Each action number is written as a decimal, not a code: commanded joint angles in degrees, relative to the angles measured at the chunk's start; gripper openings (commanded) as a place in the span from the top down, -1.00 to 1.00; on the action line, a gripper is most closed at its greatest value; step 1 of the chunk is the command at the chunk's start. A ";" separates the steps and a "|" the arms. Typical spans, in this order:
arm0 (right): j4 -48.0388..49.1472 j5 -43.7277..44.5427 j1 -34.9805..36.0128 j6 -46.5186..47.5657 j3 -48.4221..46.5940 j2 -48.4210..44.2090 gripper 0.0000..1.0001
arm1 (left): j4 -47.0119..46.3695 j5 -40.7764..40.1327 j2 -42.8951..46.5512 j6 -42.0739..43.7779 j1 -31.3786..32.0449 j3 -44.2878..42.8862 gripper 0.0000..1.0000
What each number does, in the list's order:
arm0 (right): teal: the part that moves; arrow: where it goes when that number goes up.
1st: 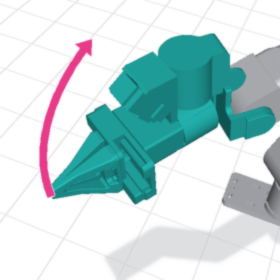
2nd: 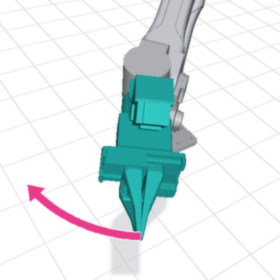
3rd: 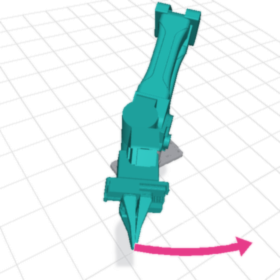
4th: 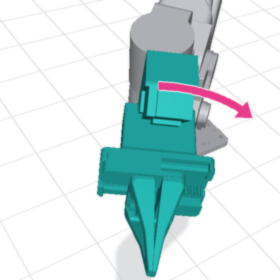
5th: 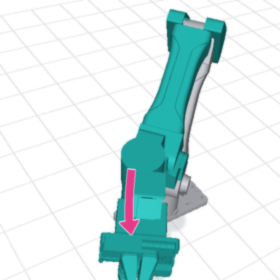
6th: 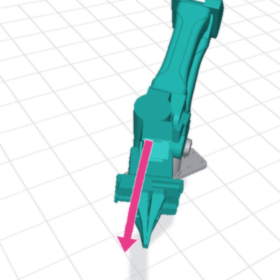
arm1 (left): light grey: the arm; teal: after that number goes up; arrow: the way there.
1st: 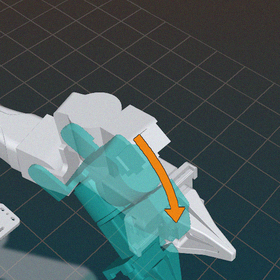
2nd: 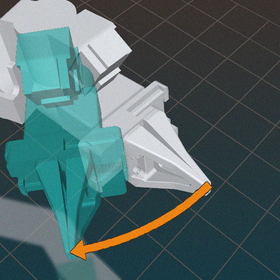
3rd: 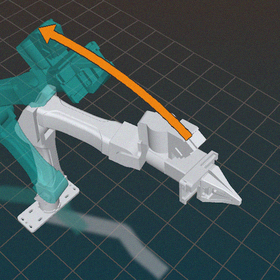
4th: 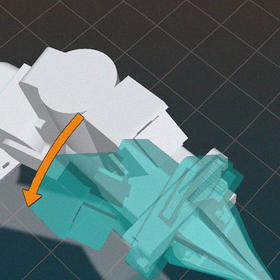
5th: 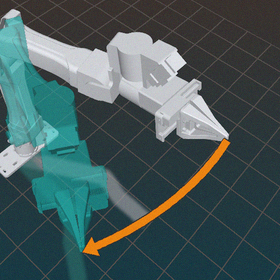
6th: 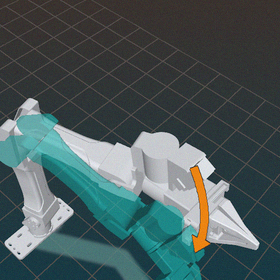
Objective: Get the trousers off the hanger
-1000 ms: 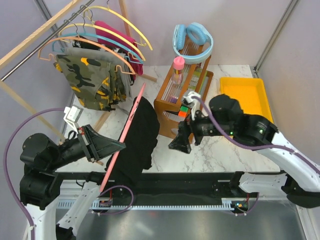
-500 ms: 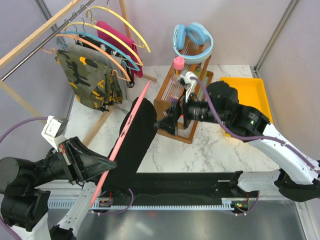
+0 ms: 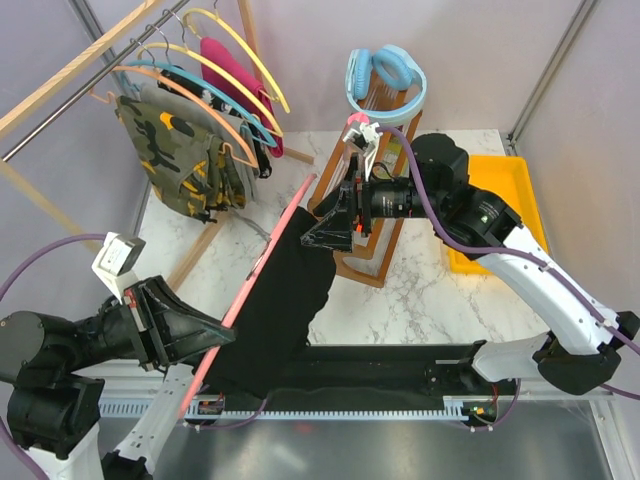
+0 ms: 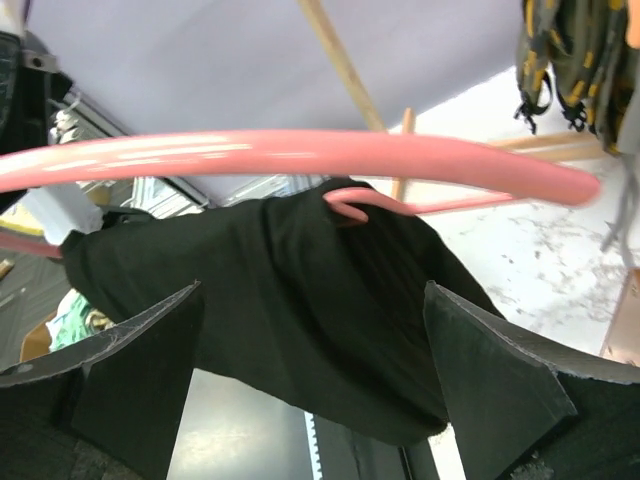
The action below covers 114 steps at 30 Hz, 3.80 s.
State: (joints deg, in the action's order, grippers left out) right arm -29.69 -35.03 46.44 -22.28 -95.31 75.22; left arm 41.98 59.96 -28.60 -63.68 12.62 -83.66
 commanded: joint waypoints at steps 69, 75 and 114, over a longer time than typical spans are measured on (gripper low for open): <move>8.50 -3.91 10.52 -5.84 4.60 0.54 0.00 | -1.72 -10.84 -0.67 7.26 0.21 1.22 0.96; 10.79 -2.77 10.43 -5.92 5.04 2.74 0.27 | -7.79 -8.02 0.12 2.60 0.47 1.40 0.96; 3.95 2.05 4.37 -8.57 -1.46 -11.22 1.00 | 9.08 -30.69 -3.92 17.98 3.46 -2.57 0.96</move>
State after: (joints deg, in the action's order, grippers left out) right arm -27.33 -34.13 51.03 -31.05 -92.36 71.16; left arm 49.25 39.77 -31.62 -49.25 15.62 -85.27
